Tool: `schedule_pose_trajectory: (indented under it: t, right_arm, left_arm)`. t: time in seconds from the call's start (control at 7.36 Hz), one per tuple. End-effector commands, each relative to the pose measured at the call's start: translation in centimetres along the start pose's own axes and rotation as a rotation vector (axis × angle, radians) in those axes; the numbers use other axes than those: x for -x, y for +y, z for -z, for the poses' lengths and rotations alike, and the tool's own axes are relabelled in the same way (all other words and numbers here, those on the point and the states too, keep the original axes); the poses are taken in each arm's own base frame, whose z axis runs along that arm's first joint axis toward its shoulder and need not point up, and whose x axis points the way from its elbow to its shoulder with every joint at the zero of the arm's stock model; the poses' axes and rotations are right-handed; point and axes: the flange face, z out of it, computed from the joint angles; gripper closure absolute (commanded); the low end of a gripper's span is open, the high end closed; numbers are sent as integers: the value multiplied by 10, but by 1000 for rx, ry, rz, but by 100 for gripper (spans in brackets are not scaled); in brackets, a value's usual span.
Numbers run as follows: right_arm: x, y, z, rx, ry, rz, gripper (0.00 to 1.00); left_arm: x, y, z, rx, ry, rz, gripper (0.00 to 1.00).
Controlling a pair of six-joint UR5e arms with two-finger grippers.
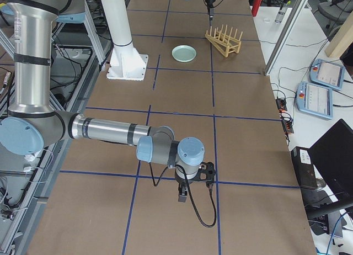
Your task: Place plate on rack
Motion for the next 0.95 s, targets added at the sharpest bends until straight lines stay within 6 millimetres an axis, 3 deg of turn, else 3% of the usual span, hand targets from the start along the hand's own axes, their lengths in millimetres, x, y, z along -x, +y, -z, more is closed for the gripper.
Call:
schedule_pose_trajectory:
  t: [0.0, 0.14, 0.27, 0.41, 0.68, 0.82]
  right_arm:
    - [1, 0, 0, -1, 0, 2, 0]
    - [1, 0, 0, -1, 0, 2, 0]
    - [0, 0, 1, -2, 0, 1, 0]
    - [1, 0, 0, -1, 0, 2, 0]
    - [0, 0, 0, 0, 0, 0, 0]
    - [0, 0, 1, -2, 0, 1, 0]
  left_arm:
    - [-108, 45, -19, 60, -59, 141, 0]
    - [-151, 51, -44, 65, -93, 182, 0]
    - [-190, 71, -81, 100, -137, 203, 0]
    - [-214, 93, -112, 129, -151, 195, 0]
    - [-224, 116, -151, 124, -152, 185, 0]
    - [-227, 127, -157, 134, -150, 172, 0]
